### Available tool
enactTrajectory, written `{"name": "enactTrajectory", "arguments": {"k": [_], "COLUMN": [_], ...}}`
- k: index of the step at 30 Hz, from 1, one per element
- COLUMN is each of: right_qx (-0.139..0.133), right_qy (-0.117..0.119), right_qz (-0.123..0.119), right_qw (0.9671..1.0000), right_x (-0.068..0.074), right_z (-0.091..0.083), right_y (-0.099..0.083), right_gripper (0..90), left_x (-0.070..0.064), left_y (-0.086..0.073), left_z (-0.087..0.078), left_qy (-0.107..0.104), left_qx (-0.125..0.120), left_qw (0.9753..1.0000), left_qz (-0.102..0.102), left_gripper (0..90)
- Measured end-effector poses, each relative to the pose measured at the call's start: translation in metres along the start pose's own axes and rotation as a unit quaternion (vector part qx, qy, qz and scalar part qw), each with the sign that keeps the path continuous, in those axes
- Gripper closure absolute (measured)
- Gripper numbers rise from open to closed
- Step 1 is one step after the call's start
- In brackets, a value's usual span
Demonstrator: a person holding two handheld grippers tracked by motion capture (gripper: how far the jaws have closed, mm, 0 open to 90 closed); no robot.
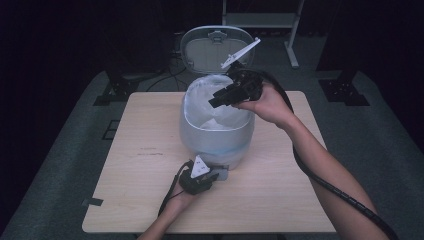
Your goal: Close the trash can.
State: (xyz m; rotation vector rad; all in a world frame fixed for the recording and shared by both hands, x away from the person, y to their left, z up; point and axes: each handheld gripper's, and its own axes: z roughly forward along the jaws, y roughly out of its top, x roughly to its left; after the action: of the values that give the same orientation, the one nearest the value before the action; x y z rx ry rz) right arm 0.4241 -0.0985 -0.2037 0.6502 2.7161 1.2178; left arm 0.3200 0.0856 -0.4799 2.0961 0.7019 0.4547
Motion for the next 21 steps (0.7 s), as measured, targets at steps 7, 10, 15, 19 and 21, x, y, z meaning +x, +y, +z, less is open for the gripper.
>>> {"name": "enactTrajectory", "arguments": {"k": [7,10,15,19,21], "right_qx": [-0.010,-0.010,-0.019,-0.024,-0.026], "right_qy": [0.009,0.008,0.012,0.015,0.015], "right_qz": [-0.003,-0.003,-0.003,-0.002,-0.002], "right_qw": [0.9999,0.9999,0.9998,0.9996,0.9996], "right_x": [0.002,0.003,0.003,0.004,0.005], "right_z": [-0.003,-0.006,-0.011,-0.015,-0.018], "right_y": [-0.005,-0.006,-0.010,-0.015,-0.018], "right_gripper": [62.6,62.6,61.7,60.6,59.8], "left_x": [0.000,0.000,0.000,0.000,0.000], "left_y": [0.000,0.000,0.000,0.000,0.000], "left_z": [0.000,0.000,0.000,0.000,0.000], "left_qy": [0.001,0.002,0.002,0.001,0.001], "left_qx": [-0.002,-0.002,-0.002,-0.001,-0.001], "left_qw": [1.0000,1.0000,1.0000,1.0000,1.0000], "left_qz": [0.000,0.000,0.000,0.000,0.001], "left_gripper": [66.2,66.3,66.2,66.1,66.1]}}
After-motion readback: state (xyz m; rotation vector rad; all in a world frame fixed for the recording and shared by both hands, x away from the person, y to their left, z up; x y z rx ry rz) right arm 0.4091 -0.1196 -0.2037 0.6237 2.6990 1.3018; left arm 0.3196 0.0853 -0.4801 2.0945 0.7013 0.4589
